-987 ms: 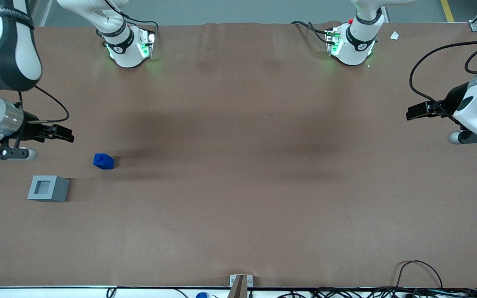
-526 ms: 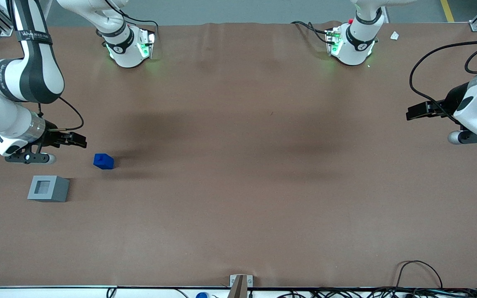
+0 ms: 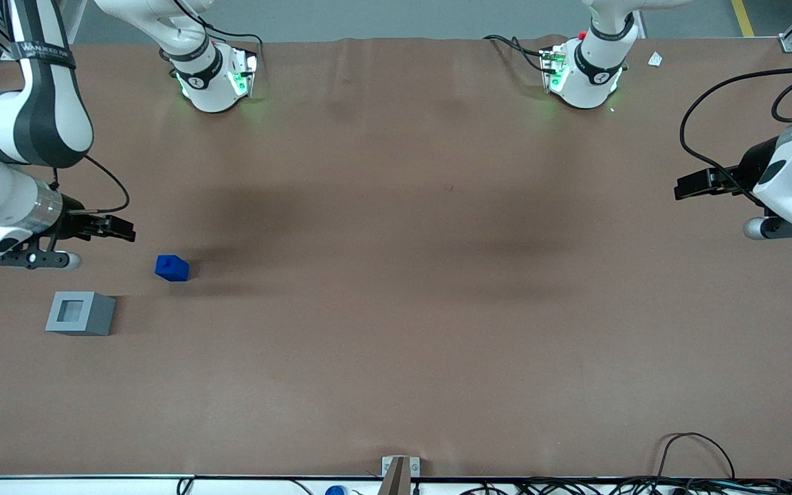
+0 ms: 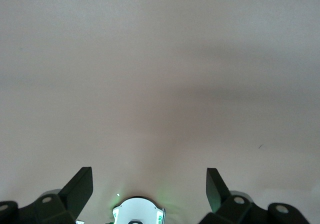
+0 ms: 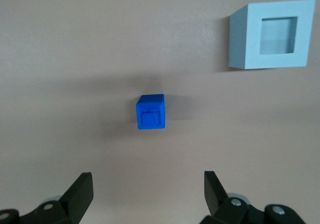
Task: Insert blue part into gray base with right arm
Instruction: 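Close the right gripper on the blue block and lift it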
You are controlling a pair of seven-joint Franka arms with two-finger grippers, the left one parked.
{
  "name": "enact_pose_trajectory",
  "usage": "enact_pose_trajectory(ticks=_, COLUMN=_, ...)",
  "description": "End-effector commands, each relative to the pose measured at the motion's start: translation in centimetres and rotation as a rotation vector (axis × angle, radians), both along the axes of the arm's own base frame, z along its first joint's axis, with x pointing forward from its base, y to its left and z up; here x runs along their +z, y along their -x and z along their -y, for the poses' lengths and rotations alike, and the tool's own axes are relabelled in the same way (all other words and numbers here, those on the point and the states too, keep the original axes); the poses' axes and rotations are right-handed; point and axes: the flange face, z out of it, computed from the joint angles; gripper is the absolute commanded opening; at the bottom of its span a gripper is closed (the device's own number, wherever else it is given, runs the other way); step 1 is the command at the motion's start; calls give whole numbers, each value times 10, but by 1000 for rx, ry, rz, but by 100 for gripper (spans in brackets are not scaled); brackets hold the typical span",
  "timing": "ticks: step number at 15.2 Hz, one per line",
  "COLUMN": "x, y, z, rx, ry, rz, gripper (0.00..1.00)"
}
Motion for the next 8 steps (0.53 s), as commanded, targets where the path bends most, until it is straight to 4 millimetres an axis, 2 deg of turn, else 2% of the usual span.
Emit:
enact_pose_trajectory(ticks=1, x=-35, y=-7, z=-4, rx=19, ry=12, rz=-27, gripper=95)
enact_pose_trajectory(ticks=5, x=-89, y=-19, z=-5, rx=22, ry=25, rz=-29, gripper=89)
enact_pose_trajectory(ticks=8, x=-124, y=-16, z=-12, rx=29, ry=29, rz=-17, gripper=88)
